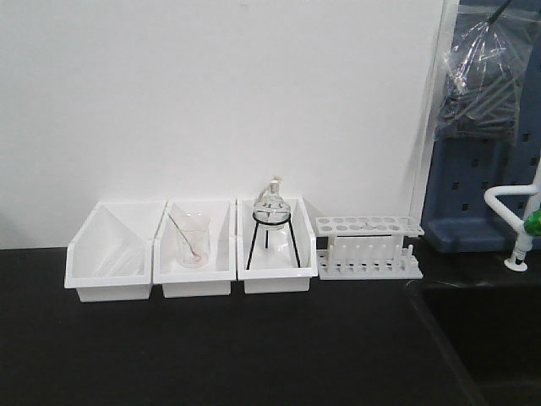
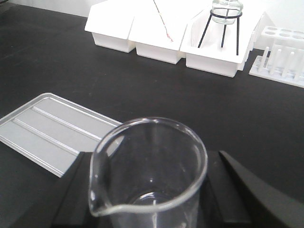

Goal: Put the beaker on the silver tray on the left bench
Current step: 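Move the held beaker with the right gripper over the silver tray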

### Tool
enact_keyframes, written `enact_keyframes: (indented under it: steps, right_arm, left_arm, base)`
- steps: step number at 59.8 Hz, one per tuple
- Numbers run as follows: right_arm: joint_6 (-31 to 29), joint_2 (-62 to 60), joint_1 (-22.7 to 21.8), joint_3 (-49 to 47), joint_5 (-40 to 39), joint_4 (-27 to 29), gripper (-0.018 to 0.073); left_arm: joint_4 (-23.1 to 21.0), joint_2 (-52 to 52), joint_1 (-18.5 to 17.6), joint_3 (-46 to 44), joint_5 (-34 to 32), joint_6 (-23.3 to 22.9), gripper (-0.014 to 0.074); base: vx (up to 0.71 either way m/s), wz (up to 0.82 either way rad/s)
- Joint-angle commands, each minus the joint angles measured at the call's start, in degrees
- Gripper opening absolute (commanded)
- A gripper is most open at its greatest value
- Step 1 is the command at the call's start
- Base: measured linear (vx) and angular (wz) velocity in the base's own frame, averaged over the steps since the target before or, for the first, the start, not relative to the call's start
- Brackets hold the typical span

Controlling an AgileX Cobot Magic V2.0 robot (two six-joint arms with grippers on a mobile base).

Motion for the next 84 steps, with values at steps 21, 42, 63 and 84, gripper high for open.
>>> enact_keyframes:
  steps: [21, 42, 63, 84]
  right_arm:
    - [-0.48, -0.07, -0.17, -1.78, -5.55, -0.36, -0.0014]
    - [-0.45, 0.95, -0.17, -1.78, -11.95, -0.29, -0.0014]
    - [0.86, 38.30, -0.04, -5.95, -49.31, -13.29, -0.0011]
    - [16.22, 72.36, -0.04, -24.69, -65.17, -37.44, -0.0011]
  left_arm:
    - [-0.04, -0.39, -0.20, 1.14, -4.74, -0.11, 0.0001]
    - [-0.04, -0.39, -0.20, 1.14, -4.74, -0.11, 0.0001]
    - [-0.04, -0.39, -0.20, 1.14, -4.74, -0.11, 0.0001]
    - [-0.04, -0.39, -0.20, 1.14, -4.74, -0.11, 0.0001]
  base:
    - [0.00, 0.00]
    - [0.00, 0.00]
    - [0.00, 0.00]
    - [0.00, 0.00]
